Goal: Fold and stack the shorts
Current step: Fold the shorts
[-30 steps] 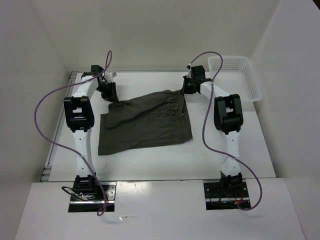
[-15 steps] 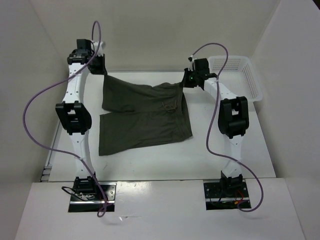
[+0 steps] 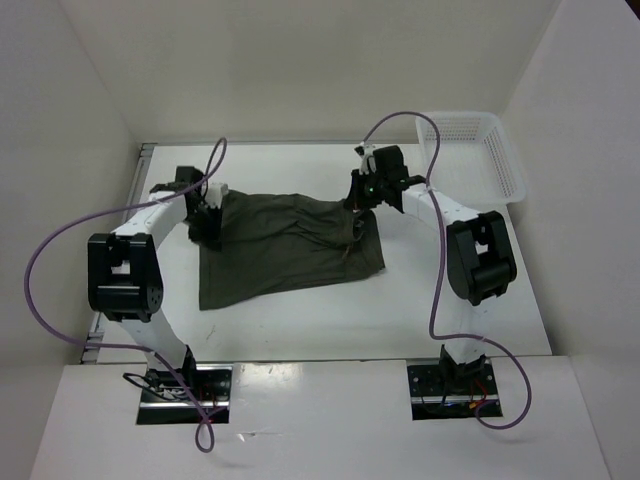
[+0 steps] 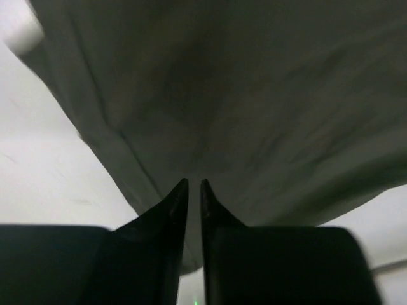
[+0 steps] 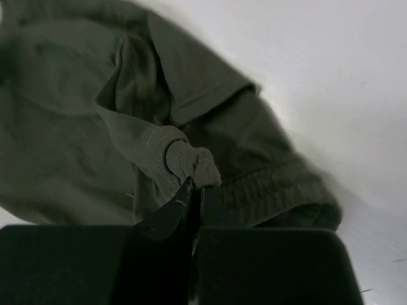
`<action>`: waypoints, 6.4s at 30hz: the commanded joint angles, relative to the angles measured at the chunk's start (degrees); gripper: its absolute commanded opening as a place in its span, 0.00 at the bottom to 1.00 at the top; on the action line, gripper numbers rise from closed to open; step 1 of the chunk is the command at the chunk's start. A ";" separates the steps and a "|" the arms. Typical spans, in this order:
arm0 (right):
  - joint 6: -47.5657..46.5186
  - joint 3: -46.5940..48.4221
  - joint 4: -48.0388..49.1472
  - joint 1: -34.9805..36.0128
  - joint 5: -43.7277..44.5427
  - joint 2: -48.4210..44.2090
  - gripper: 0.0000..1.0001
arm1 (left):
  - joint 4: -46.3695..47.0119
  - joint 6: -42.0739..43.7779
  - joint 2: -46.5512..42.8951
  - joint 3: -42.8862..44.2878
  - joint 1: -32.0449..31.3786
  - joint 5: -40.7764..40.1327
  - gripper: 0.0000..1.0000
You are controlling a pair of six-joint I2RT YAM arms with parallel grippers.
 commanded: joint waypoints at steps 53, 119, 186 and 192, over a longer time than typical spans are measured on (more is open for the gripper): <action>3.79 2.45 5.41 -5.98 2.54 -5.54 0.00 | -2.67 0.23 16.45 42.32 13.04 22.40 0.00; 18.31 1.63 4.36 -7.93 -8.82 -5.84 0.00 | -8.05 0.23 5.36 22.49 15.42 27.58 0.00; 14.43 -24.51 -18.58 -15.14 -20.16 -17.57 0.00 | -34.15 0.23 -6.67 -2.91 5.32 13.37 0.07; 18.82 -26.72 -20.78 -15.76 -7.69 -22.32 0.06 | -34.15 0.23 -7.19 -8.17 -0.30 10.63 0.16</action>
